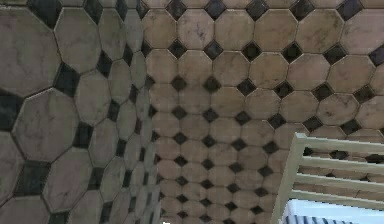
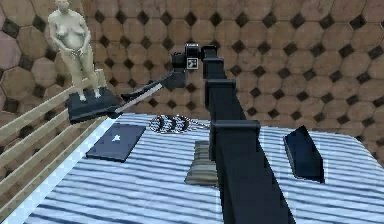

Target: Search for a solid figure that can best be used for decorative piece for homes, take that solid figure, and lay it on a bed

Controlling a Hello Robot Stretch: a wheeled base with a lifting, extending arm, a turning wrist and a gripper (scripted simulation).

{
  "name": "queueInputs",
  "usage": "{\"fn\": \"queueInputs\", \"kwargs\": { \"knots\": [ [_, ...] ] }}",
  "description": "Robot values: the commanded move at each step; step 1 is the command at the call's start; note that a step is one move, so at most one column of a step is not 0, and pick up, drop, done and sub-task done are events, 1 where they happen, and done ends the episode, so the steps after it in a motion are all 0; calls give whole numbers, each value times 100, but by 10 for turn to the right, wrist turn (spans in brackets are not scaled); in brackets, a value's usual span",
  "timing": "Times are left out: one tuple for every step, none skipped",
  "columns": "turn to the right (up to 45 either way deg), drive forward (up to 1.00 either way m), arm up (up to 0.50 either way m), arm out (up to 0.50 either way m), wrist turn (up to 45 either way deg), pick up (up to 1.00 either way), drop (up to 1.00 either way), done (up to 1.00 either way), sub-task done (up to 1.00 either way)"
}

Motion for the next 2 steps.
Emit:
{"fn": "queueInputs", "kwargs": {
  "knots": [
    [0,0,0,0,450,0,0,0,0],
    [0,0,0,0,450,0,0,0,0]
  ]
}}
